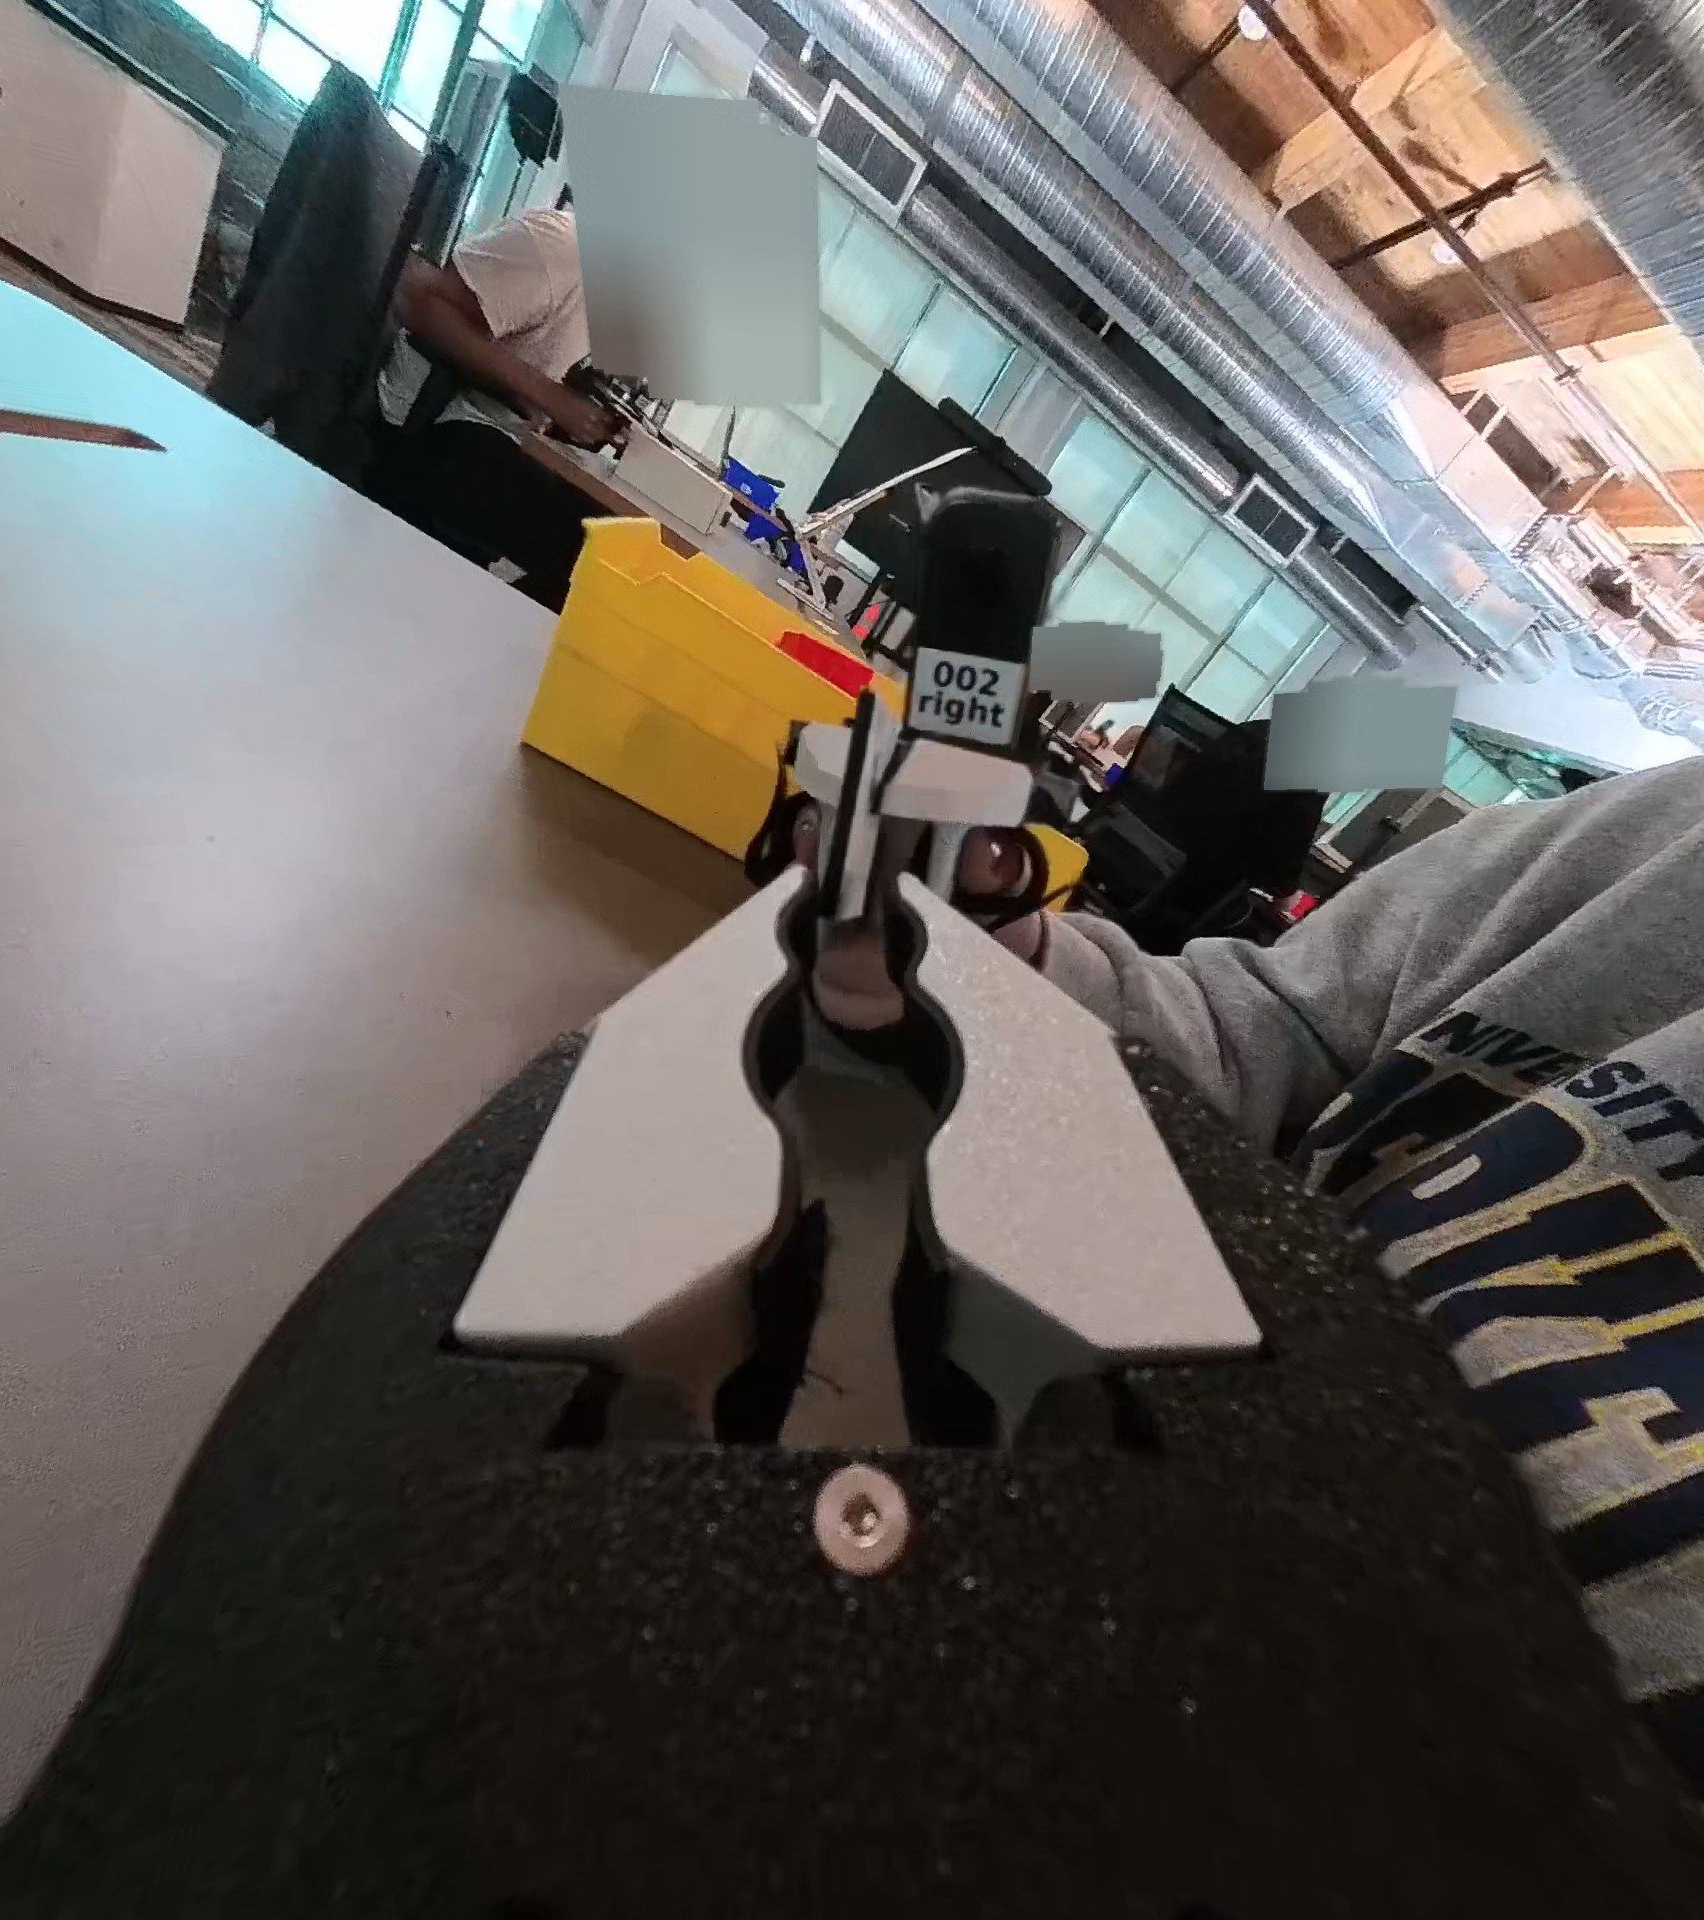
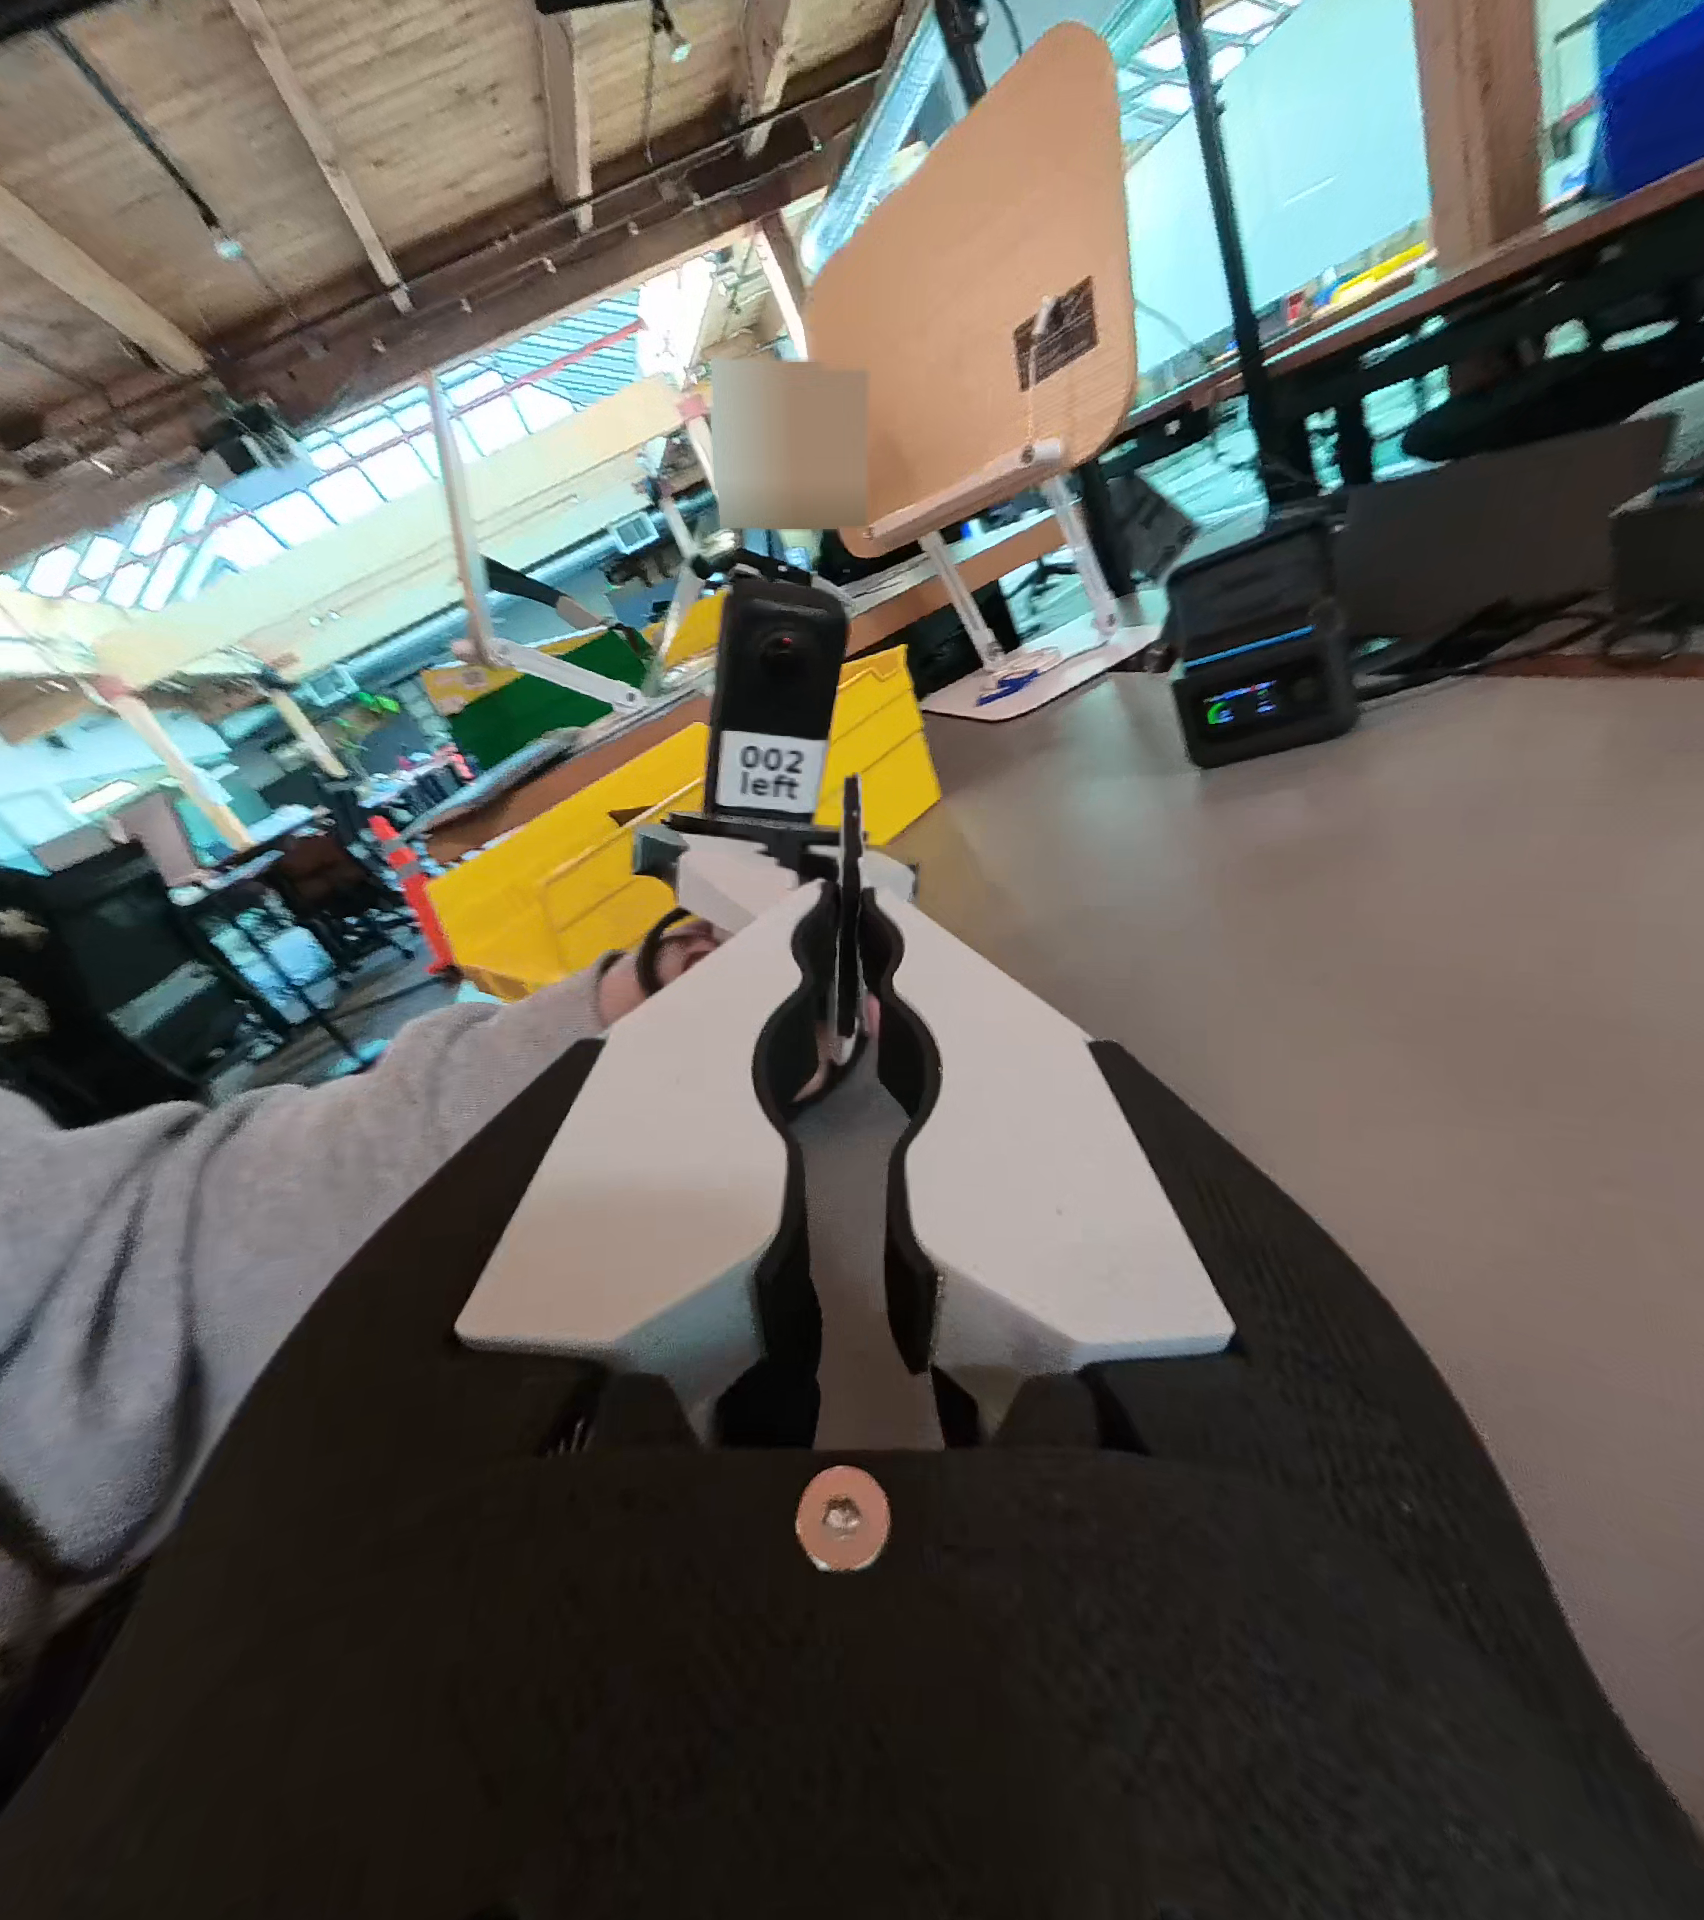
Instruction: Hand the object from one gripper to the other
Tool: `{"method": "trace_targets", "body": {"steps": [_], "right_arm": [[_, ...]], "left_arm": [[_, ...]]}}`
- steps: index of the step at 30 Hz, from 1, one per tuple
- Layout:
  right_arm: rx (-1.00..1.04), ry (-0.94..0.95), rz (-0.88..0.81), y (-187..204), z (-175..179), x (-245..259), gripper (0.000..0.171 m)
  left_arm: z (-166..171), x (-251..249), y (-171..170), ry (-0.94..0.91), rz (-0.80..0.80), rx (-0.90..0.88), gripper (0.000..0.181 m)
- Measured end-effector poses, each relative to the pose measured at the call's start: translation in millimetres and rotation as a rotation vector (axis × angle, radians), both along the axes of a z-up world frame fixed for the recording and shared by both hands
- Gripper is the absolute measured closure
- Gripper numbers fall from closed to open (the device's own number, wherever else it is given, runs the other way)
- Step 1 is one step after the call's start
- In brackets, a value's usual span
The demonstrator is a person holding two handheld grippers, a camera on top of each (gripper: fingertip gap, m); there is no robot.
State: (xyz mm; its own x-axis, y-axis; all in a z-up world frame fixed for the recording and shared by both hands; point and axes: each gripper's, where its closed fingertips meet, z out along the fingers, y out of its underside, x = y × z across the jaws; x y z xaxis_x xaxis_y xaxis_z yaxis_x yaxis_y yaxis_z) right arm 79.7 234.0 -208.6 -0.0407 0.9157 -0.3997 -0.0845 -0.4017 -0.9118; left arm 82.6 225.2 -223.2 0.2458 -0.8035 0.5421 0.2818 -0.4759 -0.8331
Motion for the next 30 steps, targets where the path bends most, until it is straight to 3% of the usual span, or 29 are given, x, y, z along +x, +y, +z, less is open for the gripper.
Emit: {"method": "trace_targets", "body": {"steps": [5,9,13,19,22,27,30], "right_arm": [[0.249,-0.053,-0.208,18.8,-1.7,5.5,0.169],[0.537,-0.082,-0.439,32.0,10.5,17.7,0.169],[0.823,-0.108,-0.589,25.2,28.0,23.3,0.169],[0.558,-0.074,-0.655,-0.2,79.1,72.5,0.169],[0.491,-0.207,-0.650,6.1,92.1,111.2,0.169],[0.314,-0.579,-0.808,47.5,74.8,214.3,0.169],[0.126,-0.796,-0.885,57.4,43.2,278.0,0.169]], "left_arm": [[-1.5,-35.4,32.8,0.114,0.340,0.091,0.141],[18.0,-67.5,37.7,0.105,0.580,0.269,0.141],[19.6,-78.8,39.7,0.138,0.646,0.305,0.142],[15.9,-81.1,40.9,0.244,0.689,0.350,0.152],[11.5,-78.7,44.3,0.277,0.686,0.333,0.156],[8.5,-74.8,45.5,0.311,0.677,0.335,0.164],[7.2,-73.2,45.7,0.317,0.666,0.331,0.168]]}}
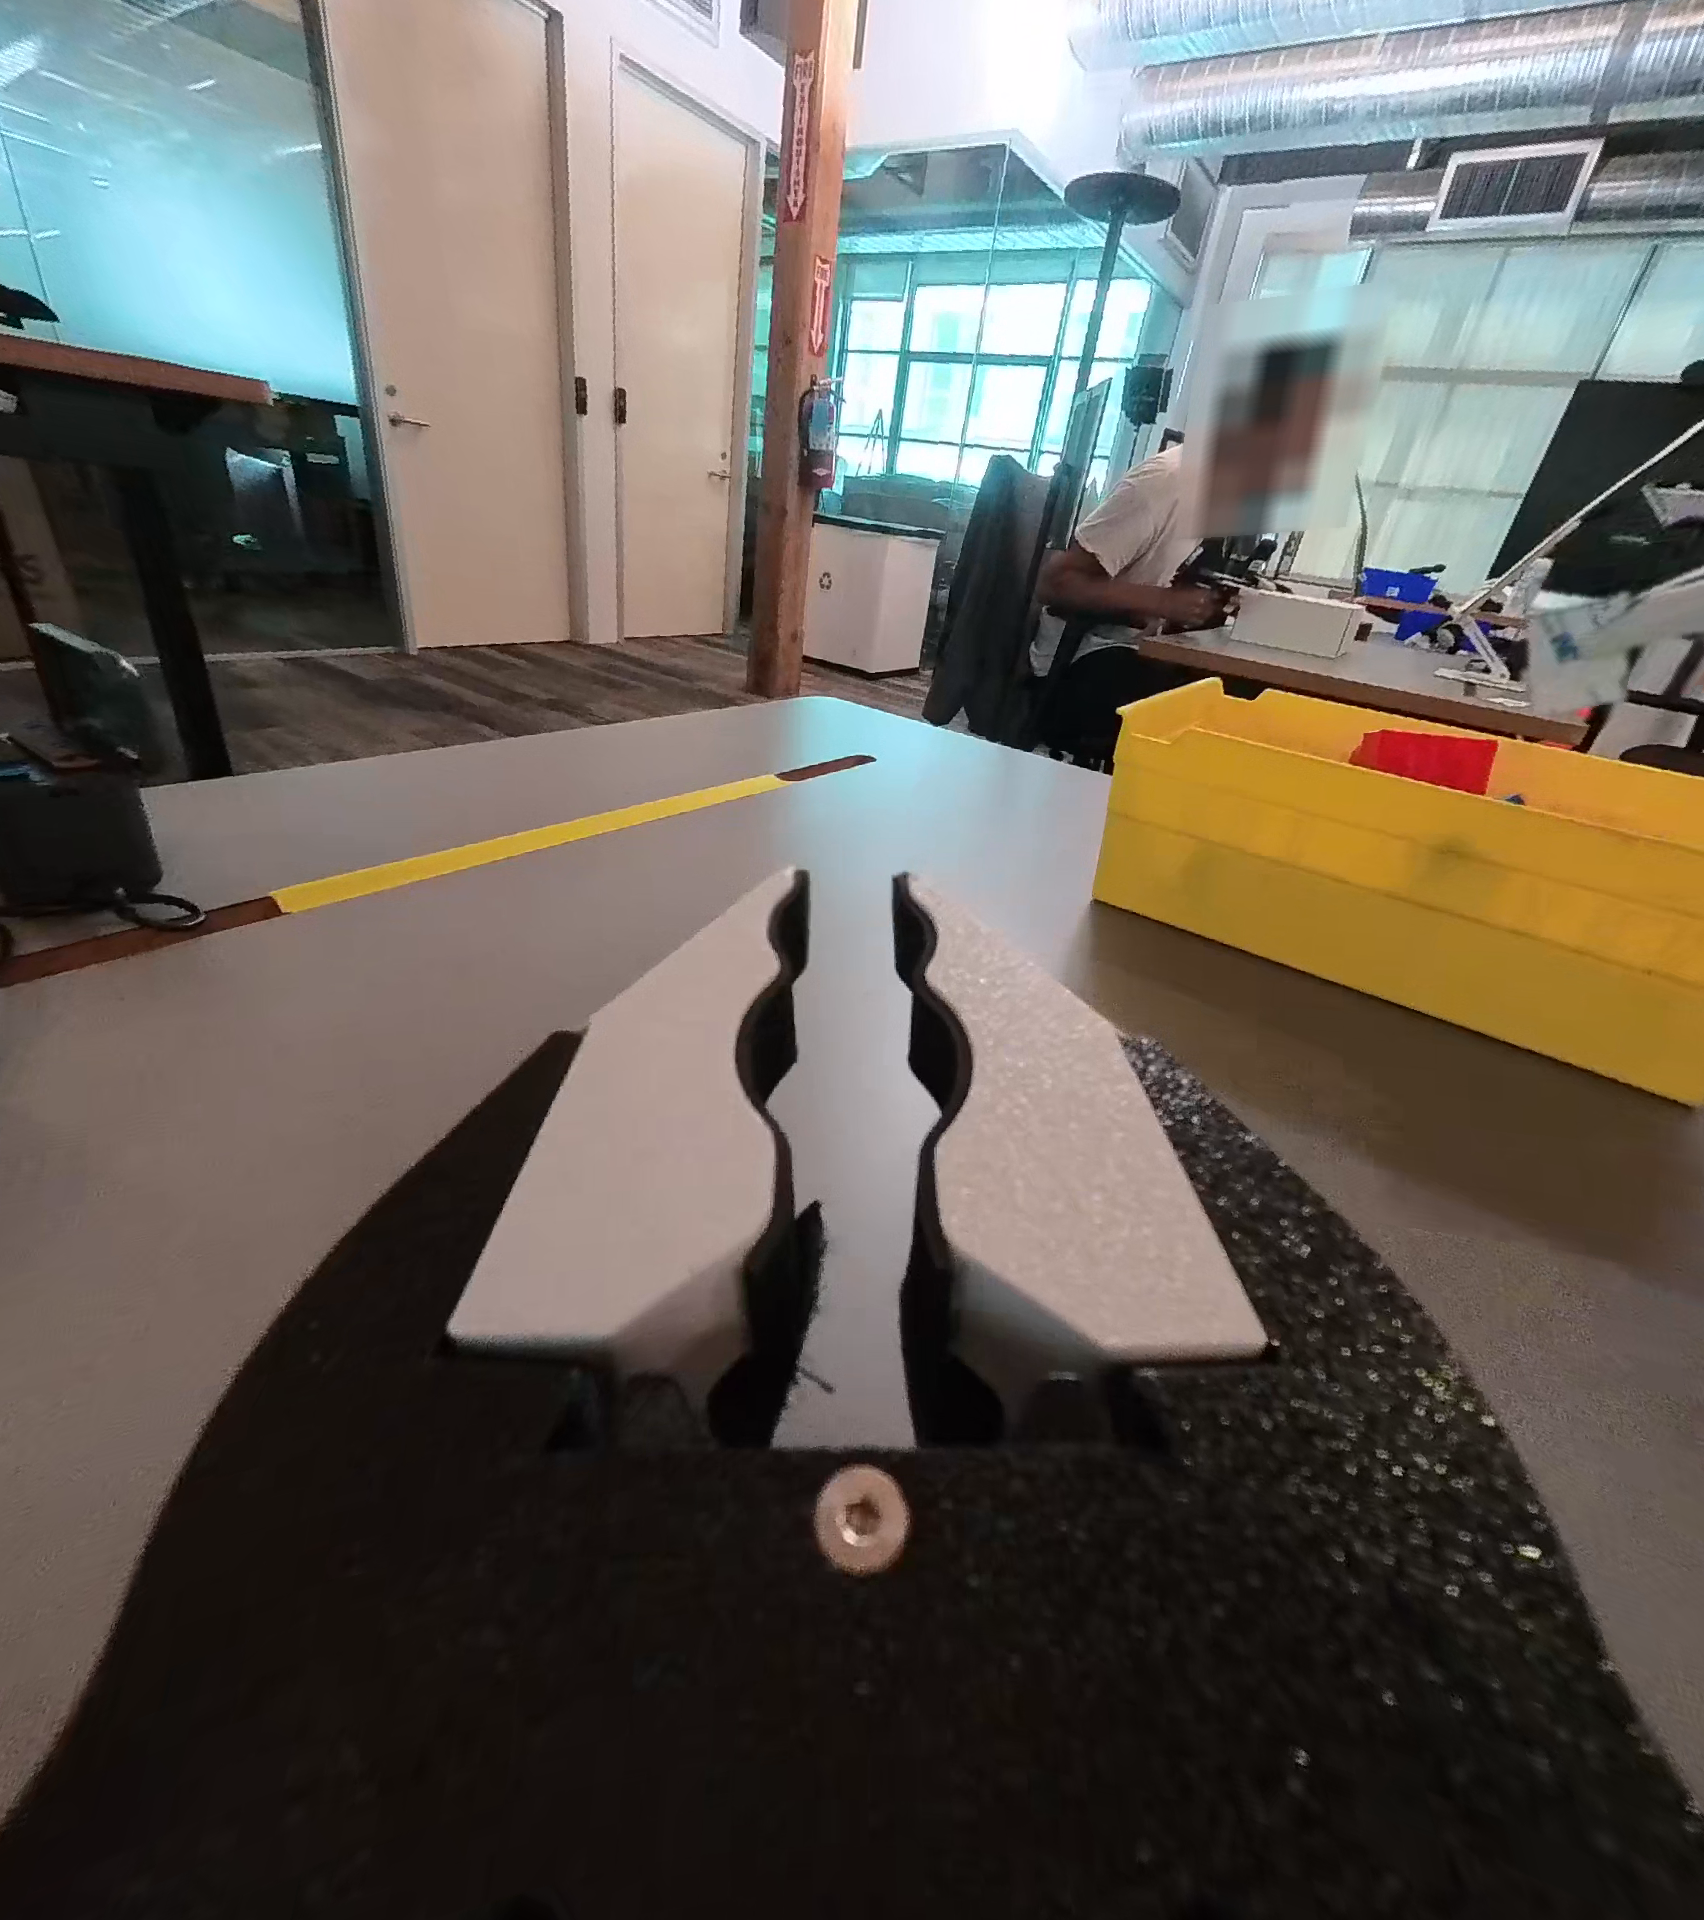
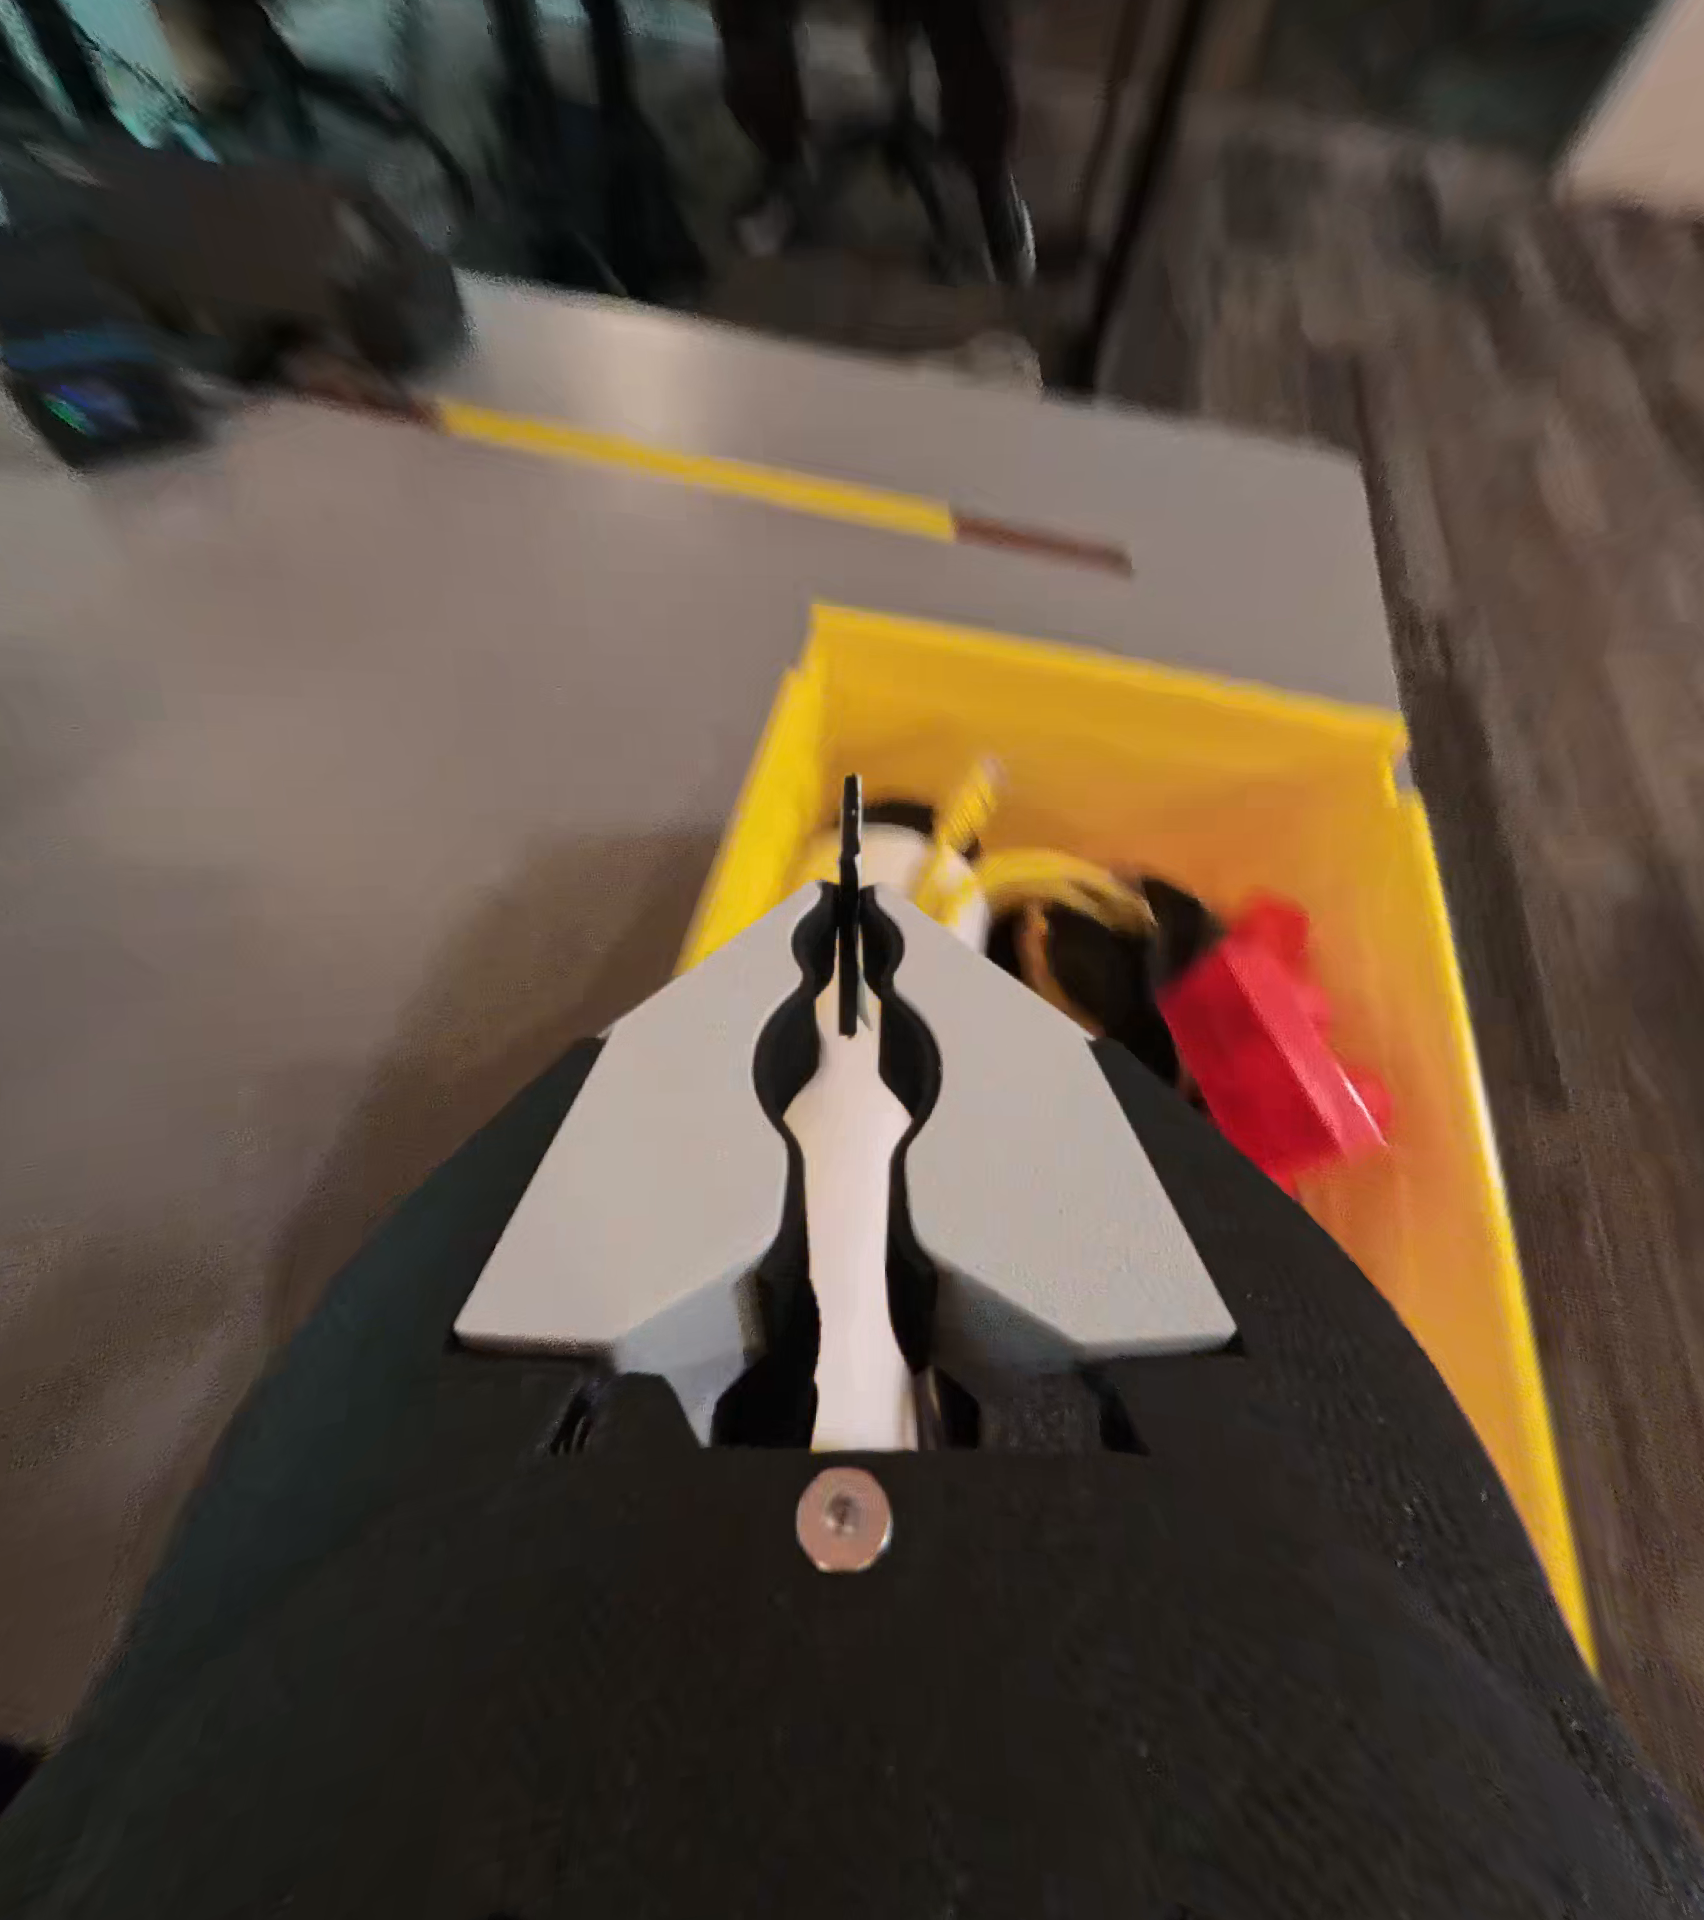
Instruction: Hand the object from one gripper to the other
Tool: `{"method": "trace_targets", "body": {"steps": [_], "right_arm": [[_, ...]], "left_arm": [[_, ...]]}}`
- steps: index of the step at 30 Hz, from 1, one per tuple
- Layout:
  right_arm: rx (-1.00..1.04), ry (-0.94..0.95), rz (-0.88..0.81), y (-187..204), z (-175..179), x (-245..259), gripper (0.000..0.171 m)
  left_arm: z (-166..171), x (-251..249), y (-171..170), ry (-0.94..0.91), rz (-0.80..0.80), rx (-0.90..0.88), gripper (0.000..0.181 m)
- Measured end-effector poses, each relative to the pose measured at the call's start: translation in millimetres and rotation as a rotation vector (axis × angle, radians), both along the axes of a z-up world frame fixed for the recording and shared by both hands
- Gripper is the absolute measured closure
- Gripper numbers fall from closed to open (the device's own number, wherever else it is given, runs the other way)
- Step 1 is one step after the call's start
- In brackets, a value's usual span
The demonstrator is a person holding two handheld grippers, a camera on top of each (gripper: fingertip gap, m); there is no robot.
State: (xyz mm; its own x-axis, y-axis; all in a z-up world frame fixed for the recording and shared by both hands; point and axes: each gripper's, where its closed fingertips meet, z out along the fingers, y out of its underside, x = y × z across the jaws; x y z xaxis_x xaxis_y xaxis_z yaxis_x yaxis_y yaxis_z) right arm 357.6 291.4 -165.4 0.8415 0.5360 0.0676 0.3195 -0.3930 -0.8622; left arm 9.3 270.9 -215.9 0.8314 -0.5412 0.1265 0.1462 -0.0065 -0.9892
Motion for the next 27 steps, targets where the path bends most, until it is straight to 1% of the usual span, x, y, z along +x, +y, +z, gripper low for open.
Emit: {"method": "trace_targets", "body": {"steps": [3,5,7,10,13,14,17,19,21,24,26,27], "right_arm": [[-0.209,-0.100,-0.100,-10.0,-35.3,42.2,0.169],[-0.312,-0.192,-0.133,-20.7,-55.3,61.5,0.169],[-0.390,-0.233,-0.147,-28.4,-68.4,72.0,0.169],[-0.448,-0.254,-0.180,-32.6,-77.0,82.3,0.168],[-0.464,-0.262,-0.207,-31.9,-78.5,85.5,0.150],[-0.454,-0.263,-0.212,-30.9,-76.9,85.0,0.147],[-0.331,-0.254,-0.217,-22.3,-57.7,75.4,0.145],[-0.170,-0.200,-0.167,-14.2,-30.9,47.5,0.146],[0.056,-0.131,-0.063,-8.9,4.3,1.4,0.146],[0.415,0.030,0.135,-17.0,52.4,-84.9,0.146],[0.566,0.201,0.224,-25.2,65.6,-137.2,0.146],[0.588,0.287,0.248,-26.2,62.4,-159.7,0.140]], "left_arm": [[0.5,-1.0,0.1,-0.005,0.003,0.001,0.168],[0.8,-2.2,0.3,-0.011,0.007,0.004,0.168],[0.2,-3.8,0.6,-0.019,0.008,0.000,0.168],[0.1,-4.5,1.4,-0.024,0.004,-0.003,0.168],[0.6,-4.5,1.8,-0.021,0.004,-0.001,0.168],[1.1,-4.0,2.0,-0.020,0.005,0.000,0.168],[0.6,-5.5,3.9,-0.015,0.021,0.003,0.167],[-2.6,-7.8,5.5,-0.008,0.039,0.003,0.166],[-3.5,-10.0,8.6,0.008,0.070,0.002,0.165],[-5.3,-12.9,10.8,0.055,0.126,0.003,0.164],[-6.7,-12.1,11.3,0.113,0.157,0.008,0.162],[-7.3,-9.7,10.5,0.145,0.156,0.016,0.160]]}}
